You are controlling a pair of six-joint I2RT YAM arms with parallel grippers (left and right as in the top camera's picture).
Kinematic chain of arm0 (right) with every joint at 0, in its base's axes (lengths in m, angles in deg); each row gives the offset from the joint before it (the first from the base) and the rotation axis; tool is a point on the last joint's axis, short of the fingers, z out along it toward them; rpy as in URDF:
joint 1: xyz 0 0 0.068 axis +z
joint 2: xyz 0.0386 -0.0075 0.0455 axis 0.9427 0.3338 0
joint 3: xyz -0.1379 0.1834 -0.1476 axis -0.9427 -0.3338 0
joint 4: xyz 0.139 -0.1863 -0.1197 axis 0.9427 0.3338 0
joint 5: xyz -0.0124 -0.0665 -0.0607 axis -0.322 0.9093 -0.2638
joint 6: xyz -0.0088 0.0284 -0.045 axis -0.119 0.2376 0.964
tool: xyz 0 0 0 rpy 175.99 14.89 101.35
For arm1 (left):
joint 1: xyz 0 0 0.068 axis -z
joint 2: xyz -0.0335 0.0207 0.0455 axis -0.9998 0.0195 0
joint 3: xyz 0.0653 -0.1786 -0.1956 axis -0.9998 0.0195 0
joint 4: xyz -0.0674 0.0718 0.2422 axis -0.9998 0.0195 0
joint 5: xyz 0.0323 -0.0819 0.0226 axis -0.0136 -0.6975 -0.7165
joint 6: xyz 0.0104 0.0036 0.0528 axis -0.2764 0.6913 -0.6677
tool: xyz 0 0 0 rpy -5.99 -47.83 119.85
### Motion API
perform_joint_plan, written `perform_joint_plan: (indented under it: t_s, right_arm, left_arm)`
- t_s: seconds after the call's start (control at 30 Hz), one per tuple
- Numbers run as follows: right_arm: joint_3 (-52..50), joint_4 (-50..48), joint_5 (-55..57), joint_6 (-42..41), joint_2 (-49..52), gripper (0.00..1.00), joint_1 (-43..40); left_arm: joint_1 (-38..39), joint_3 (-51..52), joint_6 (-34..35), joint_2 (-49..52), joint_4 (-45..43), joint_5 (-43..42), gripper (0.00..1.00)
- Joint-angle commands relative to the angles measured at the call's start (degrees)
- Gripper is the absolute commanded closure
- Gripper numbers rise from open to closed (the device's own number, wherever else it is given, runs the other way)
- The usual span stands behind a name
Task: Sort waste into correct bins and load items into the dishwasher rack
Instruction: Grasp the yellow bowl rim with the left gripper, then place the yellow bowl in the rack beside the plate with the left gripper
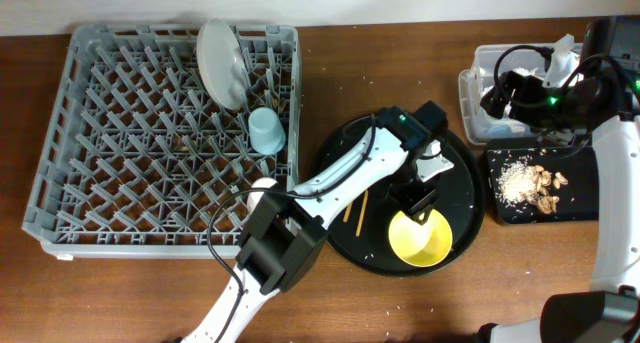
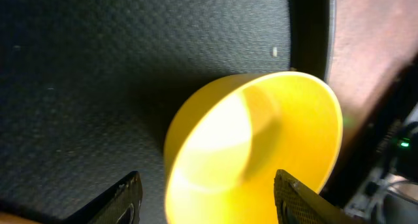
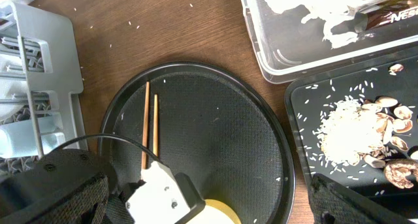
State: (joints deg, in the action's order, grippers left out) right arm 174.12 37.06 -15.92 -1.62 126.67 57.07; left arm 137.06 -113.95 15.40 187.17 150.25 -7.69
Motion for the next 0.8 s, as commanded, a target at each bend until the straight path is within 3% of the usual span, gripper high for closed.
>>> perform_joint_plan:
  t_s: [0.0,0.03,0.07,0.1,0.27,0.37,0.47,0.53,0.6,0.7,0.77]
  right_arm:
    - [0.37,-0.02,0.52,-0.39,-0.39,0.02,-0.11]
    - [0.37,-0.02,0.52,-0.39,-0.39,0.01,-0.11]
    - [0.37,-0.02,0.52,-0.39,-0.39,0.01,-0.11]
    - [0.37,-0.02,0.5,-0.39,-0.39,0.02,-0.11]
    - [0.37,0.0,0.52,-0.39,-0.39,0.02,-0.11]
    - [0.37,-0.02,0.5,-0.39,-0.39,0.01,-0.11]
    - [0.37,-0.02,0.5,-0.39,-0.39,0.02,-0.11]
    - [0.37,-0.02,0.52,-0.39,-0.39,0.02,-0.11]
    - [0.37,-0.02,0.52,-0.39,-0.39,0.02,-0.11]
    - [0.37,-0.02,0.52,-0.39,-0.39,0.01,-0.11]
    - [0.37,0.0,0.52,-0.37,-0.39,0.01,-0.11]
  left_arm:
    - [1.7,-0.04,-0.33,3.72,-0.72,10.73,0.36]
    - [2.03,-0.04,-0.31,5.4,-0.72,10.84,0.42]
    - [1.7,-0.37,-0.26,5.6,-0.7,10.84,0.6]
    - [1.25,-1.09,-0.26,5.6,-0.48,10.78,0.71]
    - [-0.55,-3.41,0.15,5.6,1.66,10.25,1.0]
    - [-1.9,-8.5,0.13,5.6,4.35,12.07,1.0]
    - [-7.61,-21.09,0.17,5.6,9.81,26.73,1.0]
    - [-15.13,-31.89,0.17,5.6,8.9,38.34,1.0]
    - [-22.53,-37.53,0.2,5.6,-1.2,59.1,1.0]
    - [-26.8,-37.07,1.22,7.32,-13.77,76.3,1.0]
    - [-28.11,-37.07,1.22,10.14,-17.38,84.59,1.0]
